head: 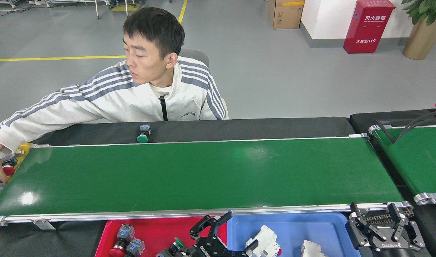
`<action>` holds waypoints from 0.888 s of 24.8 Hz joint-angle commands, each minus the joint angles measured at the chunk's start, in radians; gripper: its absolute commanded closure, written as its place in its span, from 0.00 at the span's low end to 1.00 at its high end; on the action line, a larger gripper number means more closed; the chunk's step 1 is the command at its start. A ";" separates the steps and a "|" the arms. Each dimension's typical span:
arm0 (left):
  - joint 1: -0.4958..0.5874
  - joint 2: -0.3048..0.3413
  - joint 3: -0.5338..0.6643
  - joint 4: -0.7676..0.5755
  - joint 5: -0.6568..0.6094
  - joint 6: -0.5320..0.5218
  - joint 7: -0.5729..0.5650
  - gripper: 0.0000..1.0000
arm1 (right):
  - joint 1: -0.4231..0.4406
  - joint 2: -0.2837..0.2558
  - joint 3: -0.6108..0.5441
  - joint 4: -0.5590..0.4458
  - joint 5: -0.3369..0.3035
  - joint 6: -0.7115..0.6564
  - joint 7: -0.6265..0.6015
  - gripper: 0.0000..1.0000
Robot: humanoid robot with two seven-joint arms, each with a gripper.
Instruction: Pick switch part from conveyor to tray
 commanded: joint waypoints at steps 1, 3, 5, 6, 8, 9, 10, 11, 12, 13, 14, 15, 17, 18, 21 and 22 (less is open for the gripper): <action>-0.008 0.004 0.135 -0.016 0.013 0.000 0.015 0.01 | -0.009 0.041 0.003 -0.017 0.000 0.025 0.030 0.00; -0.017 0.010 0.343 0.009 0.022 0.000 0.015 0.01 | -0.009 0.050 0.004 -0.016 0.000 0.022 0.046 0.00; -0.028 0.040 0.526 0.059 0.023 -0.006 0.015 0.01 | -0.012 0.044 0.013 -0.016 0.000 0.016 0.046 0.00; -0.036 0.069 0.596 0.079 0.025 -0.008 0.015 0.01 | -0.014 0.043 0.023 -0.017 -0.001 0.015 0.044 0.00; -0.048 0.162 0.698 0.139 0.031 -0.027 0.015 0.01 | -0.012 0.032 0.043 -0.017 -0.001 -0.002 0.044 0.00; -0.049 0.185 0.721 0.171 0.036 -0.043 0.017 0.01 | -0.010 0.031 0.046 -0.019 -0.001 -0.007 0.044 0.00; -0.051 0.208 0.739 0.216 0.057 -0.060 0.020 0.01 | -0.006 0.031 0.046 -0.020 -0.001 -0.007 0.044 0.00; -0.049 0.222 0.750 0.251 0.086 -0.072 0.024 0.01 | -0.004 0.031 0.046 -0.022 -0.001 -0.008 0.044 0.00; -0.040 0.230 0.758 0.277 0.114 -0.087 0.035 0.01 | -0.001 0.029 0.047 -0.023 -0.001 -0.008 0.044 0.00; -0.031 0.247 0.767 0.287 0.129 -0.109 0.041 0.01 | 0.000 0.029 0.047 -0.023 -0.001 -0.008 0.046 0.00; -0.019 0.260 0.774 0.287 0.134 -0.127 0.041 0.01 | 0.002 0.029 0.047 -0.023 -0.001 -0.008 0.046 0.00; 0.000 0.273 0.781 0.285 0.142 -0.150 0.041 0.01 | 0.000 0.029 0.047 -0.023 -0.001 -0.008 0.046 0.00; 0.015 0.274 0.782 0.282 0.149 -0.169 0.041 0.01 | 0.002 0.029 0.047 -0.023 -0.001 -0.007 0.046 0.00; 0.020 0.274 0.784 0.274 0.151 -0.170 0.041 0.01 | 0.003 0.029 0.047 -0.023 -0.001 -0.007 0.046 0.00; 0.027 0.274 0.804 0.265 0.149 -0.161 0.041 0.01 | 0.020 0.026 0.047 -0.023 -0.001 -0.008 0.046 0.00; 0.029 0.273 0.823 0.265 0.149 -0.159 0.041 0.01 | 0.023 0.021 0.047 -0.023 -0.001 -0.008 0.046 0.00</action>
